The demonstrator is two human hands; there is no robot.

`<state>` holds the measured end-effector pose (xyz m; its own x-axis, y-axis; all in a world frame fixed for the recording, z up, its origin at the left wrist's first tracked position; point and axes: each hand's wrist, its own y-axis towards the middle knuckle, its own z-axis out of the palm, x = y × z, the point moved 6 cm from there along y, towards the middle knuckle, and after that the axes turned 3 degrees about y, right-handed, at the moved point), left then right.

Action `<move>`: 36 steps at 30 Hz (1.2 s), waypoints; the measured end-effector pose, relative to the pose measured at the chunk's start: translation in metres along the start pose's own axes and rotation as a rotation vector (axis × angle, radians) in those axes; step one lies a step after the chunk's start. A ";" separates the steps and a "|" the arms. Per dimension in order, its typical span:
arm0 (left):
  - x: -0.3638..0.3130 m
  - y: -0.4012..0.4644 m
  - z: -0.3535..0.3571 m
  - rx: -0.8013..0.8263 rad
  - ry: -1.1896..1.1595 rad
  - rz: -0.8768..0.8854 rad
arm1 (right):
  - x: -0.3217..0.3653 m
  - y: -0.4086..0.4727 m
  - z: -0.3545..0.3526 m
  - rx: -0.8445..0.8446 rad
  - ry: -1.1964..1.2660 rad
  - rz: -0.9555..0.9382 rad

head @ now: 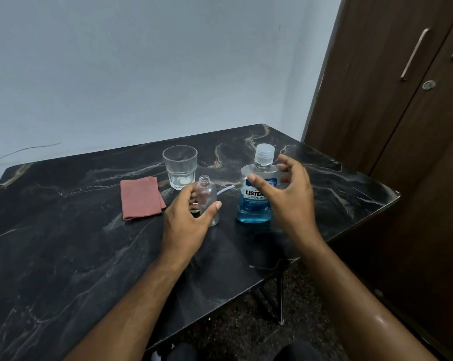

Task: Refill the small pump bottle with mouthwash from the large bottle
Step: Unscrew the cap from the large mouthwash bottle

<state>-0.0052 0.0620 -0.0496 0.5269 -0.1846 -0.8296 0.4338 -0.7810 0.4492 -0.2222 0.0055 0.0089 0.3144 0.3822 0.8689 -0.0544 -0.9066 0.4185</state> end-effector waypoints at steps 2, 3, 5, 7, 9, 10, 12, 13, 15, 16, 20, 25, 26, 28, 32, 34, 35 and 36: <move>0.001 0.000 0.000 0.013 0.004 -0.008 | -0.010 -0.001 0.008 0.083 0.093 0.073; 0.001 0.000 0.001 0.020 0.005 -0.012 | -0.014 -0.001 0.011 0.106 0.130 0.091; 0.003 0.001 0.002 0.033 0.004 -0.014 | -0.019 -0.003 0.014 0.111 0.163 0.091; 0.006 0.001 0.004 0.046 0.016 -0.014 | -0.021 -0.005 0.015 0.095 0.186 0.077; 0.007 0.001 0.005 0.059 0.028 -0.019 | -0.025 -0.006 0.016 0.086 0.196 0.072; 0.007 0.001 0.005 0.065 0.032 -0.016 | -0.026 -0.007 0.018 0.087 0.186 0.069; 0.002 0.000 0.005 0.074 0.035 -0.001 | -0.031 -0.008 0.021 0.083 0.193 0.066; 0.000 -0.001 0.004 0.071 0.033 0.009 | -0.034 -0.009 0.023 0.080 0.207 0.067; -0.007 -0.003 0.000 0.041 0.019 0.042 | -0.037 -0.011 0.024 0.070 0.223 0.056; -0.010 -0.005 -0.003 0.007 0.010 0.075 | -0.038 -0.013 0.025 0.064 0.231 0.051; -0.032 -0.014 -0.022 -0.244 0.019 0.282 | -0.046 -0.021 0.029 0.053 0.228 0.062; -0.085 -0.013 -0.023 -0.164 0.048 0.453 | -0.044 -0.020 0.031 0.067 0.213 0.046; -0.096 -0.009 -0.018 -0.101 0.051 0.452 | -0.044 -0.020 0.031 0.066 0.218 0.042; -0.112 0.003 -0.003 0.040 0.020 0.365 | -0.045 -0.020 0.031 0.061 0.232 0.040; -0.119 0.027 0.036 0.337 -0.071 0.123 | -0.048 -0.021 0.031 0.074 0.242 0.037; -0.117 0.036 0.046 0.377 -0.090 0.063 | -0.049 -0.021 0.031 0.077 0.248 0.041; -0.117 0.039 0.049 0.374 -0.088 0.048 | -0.050 -0.021 0.031 0.078 0.255 0.040; -0.118 0.041 0.050 0.361 -0.087 0.039 | -0.050 -0.021 0.031 0.080 0.263 0.040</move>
<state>-0.0859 0.0217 0.0500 0.4666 -0.2561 -0.8466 0.1208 -0.9298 0.3478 -0.2076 0.0004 -0.0514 0.0565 0.3694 0.9276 0.0162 -0.9293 0.3691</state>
